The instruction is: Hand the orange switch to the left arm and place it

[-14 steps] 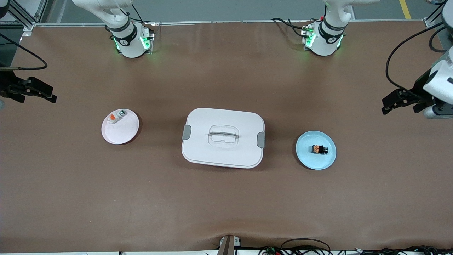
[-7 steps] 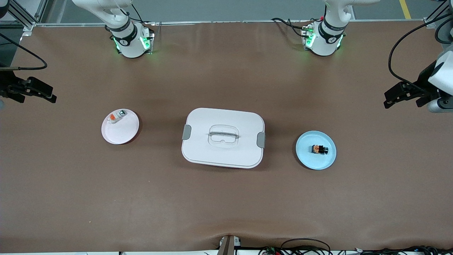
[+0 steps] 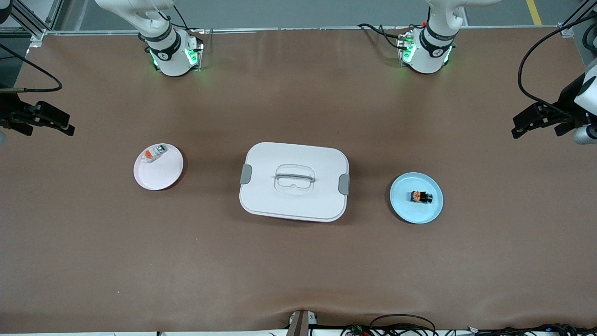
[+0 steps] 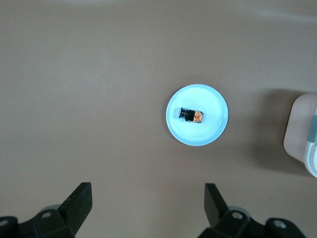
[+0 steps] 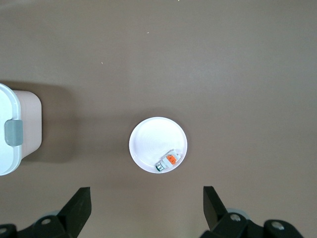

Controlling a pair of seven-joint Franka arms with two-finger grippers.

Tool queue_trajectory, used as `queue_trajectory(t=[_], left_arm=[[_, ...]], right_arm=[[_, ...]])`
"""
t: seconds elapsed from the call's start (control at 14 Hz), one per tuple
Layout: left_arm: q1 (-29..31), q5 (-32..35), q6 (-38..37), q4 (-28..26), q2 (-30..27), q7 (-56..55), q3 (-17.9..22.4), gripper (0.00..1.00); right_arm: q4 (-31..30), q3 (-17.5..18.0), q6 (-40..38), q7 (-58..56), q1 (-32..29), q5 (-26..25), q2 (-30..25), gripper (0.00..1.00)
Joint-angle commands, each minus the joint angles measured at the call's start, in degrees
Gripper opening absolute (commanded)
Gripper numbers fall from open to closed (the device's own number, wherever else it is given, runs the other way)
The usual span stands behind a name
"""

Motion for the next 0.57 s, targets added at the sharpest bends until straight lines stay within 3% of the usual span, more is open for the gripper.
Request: queue_trajectory(t=[0.0,0.5], left_arm=[[0.0,-2.0,-3.4,1.3,0.5,0.8,0.4,1.0],[-0.2,-1.9,-3.4,1.3,0.5,1.1,0.4,1.0]], right_arm=[[-1.1,0.4,0.5,-0.4,-0.6,0.5,-1.3,1.0],[-1.1,0.4,0.5,-0.4,-0.6,0.5,-1.3,1.0]])
